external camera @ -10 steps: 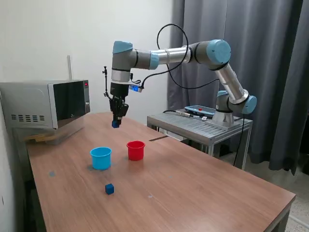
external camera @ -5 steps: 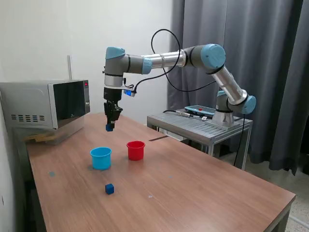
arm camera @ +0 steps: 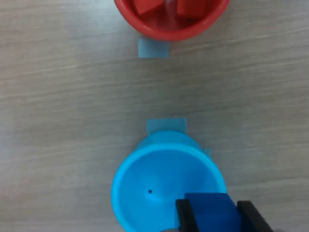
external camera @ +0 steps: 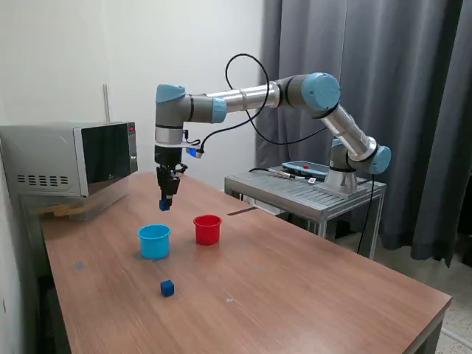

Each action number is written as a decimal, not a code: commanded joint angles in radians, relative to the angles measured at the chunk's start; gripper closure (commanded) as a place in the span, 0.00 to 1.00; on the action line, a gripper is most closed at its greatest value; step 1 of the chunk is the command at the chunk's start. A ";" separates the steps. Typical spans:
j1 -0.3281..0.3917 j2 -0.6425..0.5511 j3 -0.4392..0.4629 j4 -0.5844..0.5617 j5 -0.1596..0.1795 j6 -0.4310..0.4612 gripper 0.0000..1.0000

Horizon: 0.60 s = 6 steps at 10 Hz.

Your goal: Place red objects in the red bin, and blue objects in the blue bin.

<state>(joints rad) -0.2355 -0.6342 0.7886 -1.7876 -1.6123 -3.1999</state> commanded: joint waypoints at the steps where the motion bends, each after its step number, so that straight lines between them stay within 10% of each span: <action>1: -0.001 0.028 -0.006 -0.006 0.006 0.015 1.00; 6: -0.015 0.050 -0.008 -0.090 0.011 0.017 1.00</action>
<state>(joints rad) -0.2467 -0.5876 0.7804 -1.8516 -1.6021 -3.1833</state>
